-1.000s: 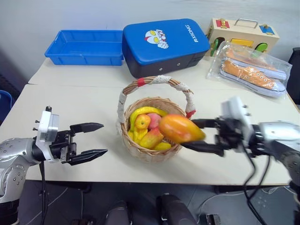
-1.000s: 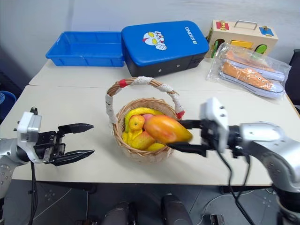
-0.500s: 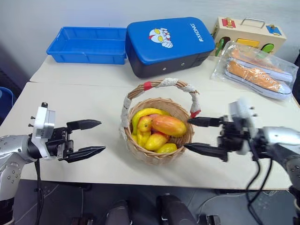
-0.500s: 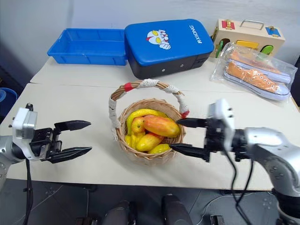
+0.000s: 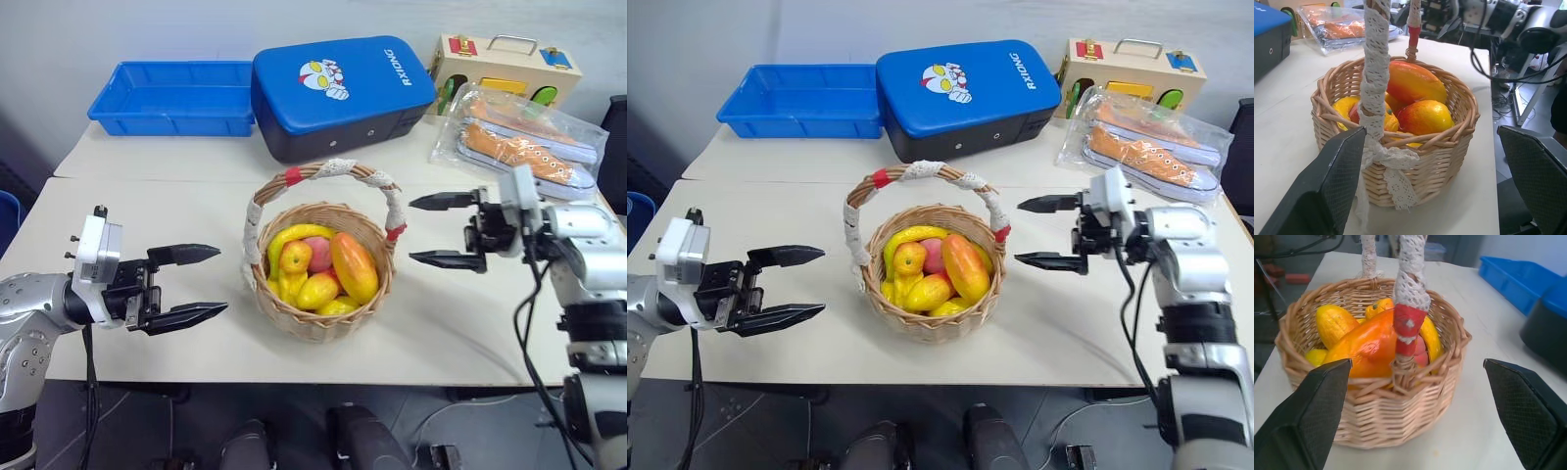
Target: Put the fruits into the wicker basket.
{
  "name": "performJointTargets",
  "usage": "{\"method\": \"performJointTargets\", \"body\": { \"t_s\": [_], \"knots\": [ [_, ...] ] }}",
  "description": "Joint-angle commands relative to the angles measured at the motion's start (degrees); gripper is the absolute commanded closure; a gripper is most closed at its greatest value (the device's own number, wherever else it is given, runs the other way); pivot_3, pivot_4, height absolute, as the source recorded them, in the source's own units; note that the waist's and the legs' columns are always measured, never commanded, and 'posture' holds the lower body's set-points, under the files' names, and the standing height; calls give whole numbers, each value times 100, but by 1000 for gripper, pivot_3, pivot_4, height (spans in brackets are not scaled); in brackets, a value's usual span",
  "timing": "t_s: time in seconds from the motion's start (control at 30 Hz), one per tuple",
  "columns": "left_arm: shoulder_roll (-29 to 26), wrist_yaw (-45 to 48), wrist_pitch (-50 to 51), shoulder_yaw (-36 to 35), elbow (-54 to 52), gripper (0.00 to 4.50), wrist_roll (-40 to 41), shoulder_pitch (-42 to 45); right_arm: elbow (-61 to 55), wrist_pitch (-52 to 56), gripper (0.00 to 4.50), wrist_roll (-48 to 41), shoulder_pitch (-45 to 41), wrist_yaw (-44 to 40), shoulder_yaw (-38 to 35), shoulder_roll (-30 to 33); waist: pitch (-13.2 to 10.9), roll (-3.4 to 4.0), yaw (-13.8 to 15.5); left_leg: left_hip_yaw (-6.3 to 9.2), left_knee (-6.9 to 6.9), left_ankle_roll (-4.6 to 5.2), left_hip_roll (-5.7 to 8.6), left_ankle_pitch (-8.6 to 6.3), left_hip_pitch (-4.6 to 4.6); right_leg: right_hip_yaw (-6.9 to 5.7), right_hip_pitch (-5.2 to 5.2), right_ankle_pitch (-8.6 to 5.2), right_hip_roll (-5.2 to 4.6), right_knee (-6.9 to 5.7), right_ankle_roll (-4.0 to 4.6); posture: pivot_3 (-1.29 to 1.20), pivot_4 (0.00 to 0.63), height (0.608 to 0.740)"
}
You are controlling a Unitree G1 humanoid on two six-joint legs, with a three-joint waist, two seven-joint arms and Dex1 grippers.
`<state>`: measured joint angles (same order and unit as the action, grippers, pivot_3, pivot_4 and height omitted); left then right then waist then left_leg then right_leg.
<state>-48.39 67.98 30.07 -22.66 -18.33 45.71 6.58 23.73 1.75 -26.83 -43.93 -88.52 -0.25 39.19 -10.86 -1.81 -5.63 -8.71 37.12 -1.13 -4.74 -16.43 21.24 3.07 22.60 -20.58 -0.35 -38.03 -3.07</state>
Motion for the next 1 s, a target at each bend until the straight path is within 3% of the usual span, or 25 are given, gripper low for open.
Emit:
{"method": "performJointTargets", "body": {
  "t_s": [0.03, 0.1, 0.27, 0.47, 0.67, 0.77, 1.0],
  "knots": [
    [-57, -43, 42, -65, -267, 0, 196, 21, 381, -229, 187, -76, -477, -398, 374, -235, 0, 0, -3, 0, 0, 1, 0, -3, 1, 0, 0, -1, -1, 1, -1, 0, 150, 740],
    [-66, -53, 62, -77, -293, 0, 214, 7, 451, -154, 535, -209, -656, -398, 554, -330, -1, 1, -2, 0, 2, 2, 0, -7, 2, 0, 0, -1, -4, 2, -3, 0, 150, 740],
    [-72, -108, 71, -113, -332, 0, 232, -39, 237, 227, 2113, -710, -772, -398, 945, -242, -1, 2, 24, 2, 9, 2, -1, -8, 2, -3, -2, -2, -6, -1, -3, 0, 150, 740],
    [-59, -131, 58, -101, -354, 0, 234, -83, -208, 638, 4173, -1105, -600, -398, 901, 88, -2, 2, 65, 3, 18, 6, 1, -7, 2, -3, -5, -2, -9, -6, -2, 0, 150, 740],
    [8, -127, -27, 30, -192, 0, 168, 57, -1332, 1499, 4279, -1430, 461, 146, -46, 791, -2, 2, 134, 11, 7, 7, 3, -11, 8, -8, -4, -2, -10, 8, -2, 0, 150, 740],
    [69, -100, -94, 205, 17, 0, 114, 303, -1933, 1603, 4279, -1544, 1272, 869, -1005, 1005, -2, 2, 140, 10, 6, 6, 3, -17, 11, -7, -4, -3, -10, 15, -3, 0, 150, 740],
    [293, 105, -204, 950, 757, 0, -155, 1354, -2518, 1178, 4279, -1175, 2759, 2913, -2981, 663, -2, 2, 220, 5, 16, 8, 8, -12, 7, 1, -10, -1, -6, 9, -7, 0, 150, 740]
  ]
}}
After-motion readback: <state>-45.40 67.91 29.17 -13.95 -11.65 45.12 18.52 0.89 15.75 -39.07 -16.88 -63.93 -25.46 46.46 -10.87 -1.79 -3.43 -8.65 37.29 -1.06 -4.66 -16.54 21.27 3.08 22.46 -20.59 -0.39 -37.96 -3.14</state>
